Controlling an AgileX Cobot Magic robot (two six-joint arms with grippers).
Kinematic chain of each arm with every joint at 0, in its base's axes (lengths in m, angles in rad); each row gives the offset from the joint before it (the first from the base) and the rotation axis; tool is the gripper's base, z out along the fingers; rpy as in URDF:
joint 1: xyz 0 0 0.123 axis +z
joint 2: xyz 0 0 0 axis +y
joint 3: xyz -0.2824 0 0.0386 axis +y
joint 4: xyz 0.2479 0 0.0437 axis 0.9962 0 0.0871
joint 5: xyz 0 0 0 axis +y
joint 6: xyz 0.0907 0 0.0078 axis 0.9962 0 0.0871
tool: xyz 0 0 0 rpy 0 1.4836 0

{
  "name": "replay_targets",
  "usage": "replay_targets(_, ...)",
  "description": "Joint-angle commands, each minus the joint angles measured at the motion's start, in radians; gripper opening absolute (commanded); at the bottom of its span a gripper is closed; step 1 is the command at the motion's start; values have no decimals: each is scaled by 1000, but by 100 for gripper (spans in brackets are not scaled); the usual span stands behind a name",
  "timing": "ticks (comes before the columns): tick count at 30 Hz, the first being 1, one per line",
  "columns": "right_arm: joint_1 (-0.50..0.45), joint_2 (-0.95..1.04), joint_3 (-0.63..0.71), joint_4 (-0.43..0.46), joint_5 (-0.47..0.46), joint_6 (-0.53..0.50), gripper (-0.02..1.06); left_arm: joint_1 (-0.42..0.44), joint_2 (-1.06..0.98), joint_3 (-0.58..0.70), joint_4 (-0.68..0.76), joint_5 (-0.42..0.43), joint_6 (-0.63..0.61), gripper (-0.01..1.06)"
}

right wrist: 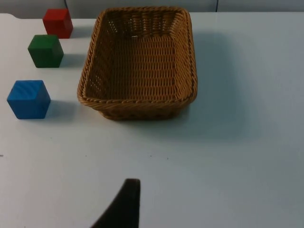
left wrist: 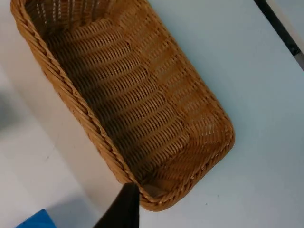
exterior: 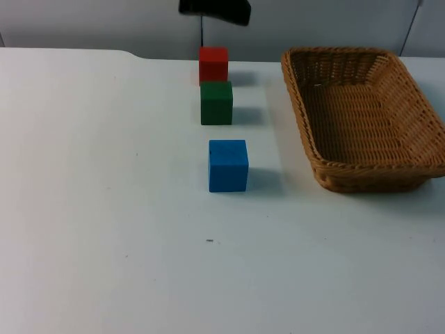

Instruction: Pick up the basket with the left hand and place the blue cube into the basket with the right hand.

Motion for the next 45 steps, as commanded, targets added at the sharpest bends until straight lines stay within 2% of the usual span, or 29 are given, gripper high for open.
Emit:
replay_targets(1,2,-2,7,-1,-11,1,104,-16,65,-62,54,26,-89,104)
replay_targets(6,2,-2,7,-1,-11,1,104,-33,180,-164,99,51,-201,104)
replay_targets(10,2,-2,7,-1,-11,3,104,-46,249,-227,125,72,-246,104)
replay_targets(13,2,-2,7,-1,-11,3,104,-62,286,-261,171,72,-296,104)
replay_targets(17,2,-2,7,-1,-11,3,104,-98,370,-357,324,97,-446,104)
replay_targets(24,2,-2,7,-1,-11,3,104,-124,442,-451,371,122,-539,104)
replay_targets(27,2,-2,7,-1,-11,3,104,-137,484,-488,434,143,-613,104)
replay_targets(30,2,-2,7,-1,-11,3,104,-143,505,-508,449,157,-619,104)
replay_targets(36,2,-2,7,-1,-11,3,104,-145,539,-532,544,173,-721,104)
replay_targets(45,2,-2,7,-1,-11,3,104,-145,567,-542,596,172,-769,104)
